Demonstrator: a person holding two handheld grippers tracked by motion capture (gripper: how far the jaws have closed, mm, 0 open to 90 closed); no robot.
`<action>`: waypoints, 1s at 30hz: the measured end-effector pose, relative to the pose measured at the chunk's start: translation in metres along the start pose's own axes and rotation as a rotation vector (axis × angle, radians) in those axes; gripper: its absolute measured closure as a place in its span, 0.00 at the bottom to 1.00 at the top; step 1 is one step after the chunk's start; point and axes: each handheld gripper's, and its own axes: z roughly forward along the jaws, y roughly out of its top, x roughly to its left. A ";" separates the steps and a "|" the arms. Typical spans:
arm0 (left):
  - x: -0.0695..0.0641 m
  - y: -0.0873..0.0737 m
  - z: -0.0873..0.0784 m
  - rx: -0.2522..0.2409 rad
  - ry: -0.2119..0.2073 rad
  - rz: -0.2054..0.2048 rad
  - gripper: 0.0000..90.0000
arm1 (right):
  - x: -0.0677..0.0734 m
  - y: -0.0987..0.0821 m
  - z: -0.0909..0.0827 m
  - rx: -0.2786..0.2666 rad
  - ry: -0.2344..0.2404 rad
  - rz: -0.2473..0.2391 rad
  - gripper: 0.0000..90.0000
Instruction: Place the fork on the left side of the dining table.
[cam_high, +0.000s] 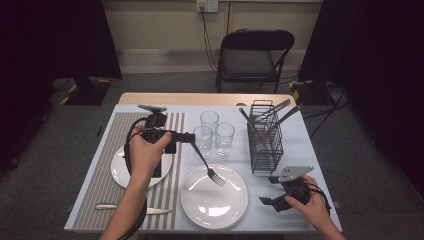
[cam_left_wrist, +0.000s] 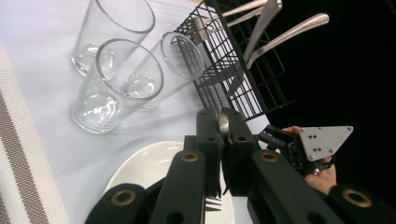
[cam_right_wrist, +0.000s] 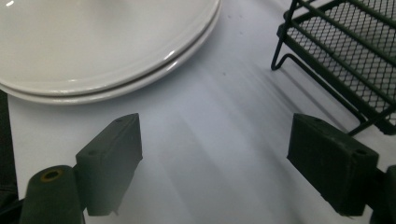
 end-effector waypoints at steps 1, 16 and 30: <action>0.000 0.000 -0.001 0.000 -0.001 -0.006 0.97 | -0.002 -0.002 0.001 0.006 0.001 0.006 0.19; 0.011 0.003 -0.016 -0.025 0.023 -0.029 0.97 | -0.003 -0.013 0.008 0.027 -0.019 -0.063 0.17; 0.022 0.007 -0.030 -0.061 0.056 -0.043 0.97 | -0.002 -0.016 0.010 0.003 -0.026 -0.063 0.15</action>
